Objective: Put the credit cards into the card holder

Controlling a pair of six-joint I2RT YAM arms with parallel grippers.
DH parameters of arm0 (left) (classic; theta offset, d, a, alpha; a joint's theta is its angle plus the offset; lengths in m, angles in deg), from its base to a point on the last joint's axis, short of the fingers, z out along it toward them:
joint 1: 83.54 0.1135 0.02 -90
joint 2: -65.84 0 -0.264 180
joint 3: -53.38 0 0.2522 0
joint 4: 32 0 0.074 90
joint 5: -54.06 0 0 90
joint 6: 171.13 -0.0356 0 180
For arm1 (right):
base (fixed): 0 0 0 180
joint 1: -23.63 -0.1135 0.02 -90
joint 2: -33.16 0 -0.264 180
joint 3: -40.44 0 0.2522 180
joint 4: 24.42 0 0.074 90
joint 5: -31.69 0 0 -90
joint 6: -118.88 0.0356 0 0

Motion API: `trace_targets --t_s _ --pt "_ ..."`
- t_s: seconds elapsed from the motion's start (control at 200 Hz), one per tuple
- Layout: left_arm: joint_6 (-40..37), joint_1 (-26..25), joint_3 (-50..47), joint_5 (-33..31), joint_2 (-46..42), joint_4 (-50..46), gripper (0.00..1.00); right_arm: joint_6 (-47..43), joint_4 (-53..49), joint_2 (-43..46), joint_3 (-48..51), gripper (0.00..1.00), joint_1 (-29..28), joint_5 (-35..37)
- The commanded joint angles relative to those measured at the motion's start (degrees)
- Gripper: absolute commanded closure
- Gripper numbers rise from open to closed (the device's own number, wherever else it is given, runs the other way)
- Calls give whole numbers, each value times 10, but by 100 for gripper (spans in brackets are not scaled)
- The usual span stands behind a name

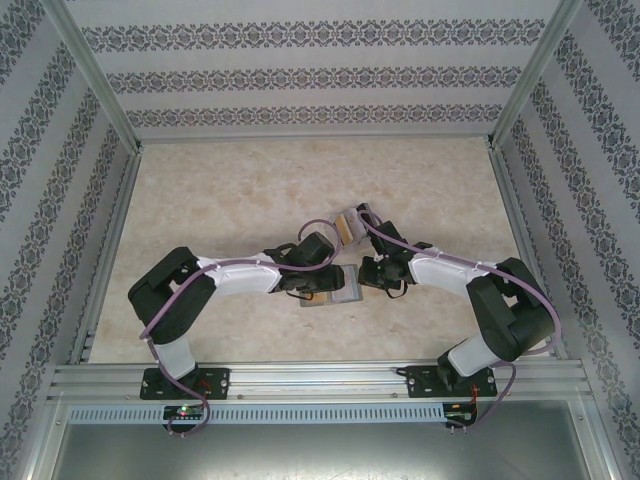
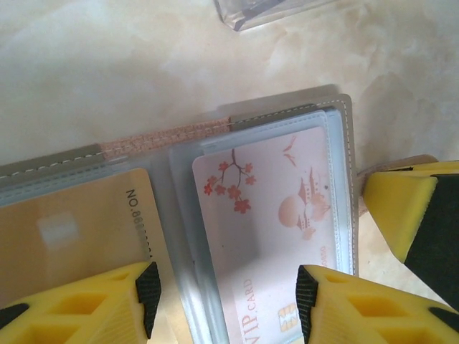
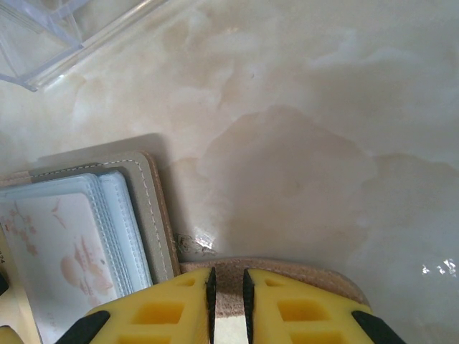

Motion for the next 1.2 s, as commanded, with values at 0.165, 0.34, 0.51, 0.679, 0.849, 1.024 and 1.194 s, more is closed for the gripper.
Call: trace_targets --t_s 0.165,0.34,0.51,0.679,0.849,1.024,1.194 --pt "-40 -3 0 4 -35 1 41 3 -9 2 -6 75 -7 -8" --pt "-44 -2 -4 -22 -70 4 38 -10 -39 65 -21 67 0 14" --pt "-41 9 -24 -48 -107 14 33 -27 -62 124 -33 60 32 19" --pt "-26 45 -45 -32 -121 35 30 -51 -72 149 -52 56 64 27" --pt "5 86 -68 17 -110 94 29 -83 -96 125 -97 56 84 38" --pt "18 110 -32 50 -63 101 29 -130 -141 68 -166 56 100 73" --pt "28 121 29 80 0 105 31 -157 -153 18 -218 54 115 61"
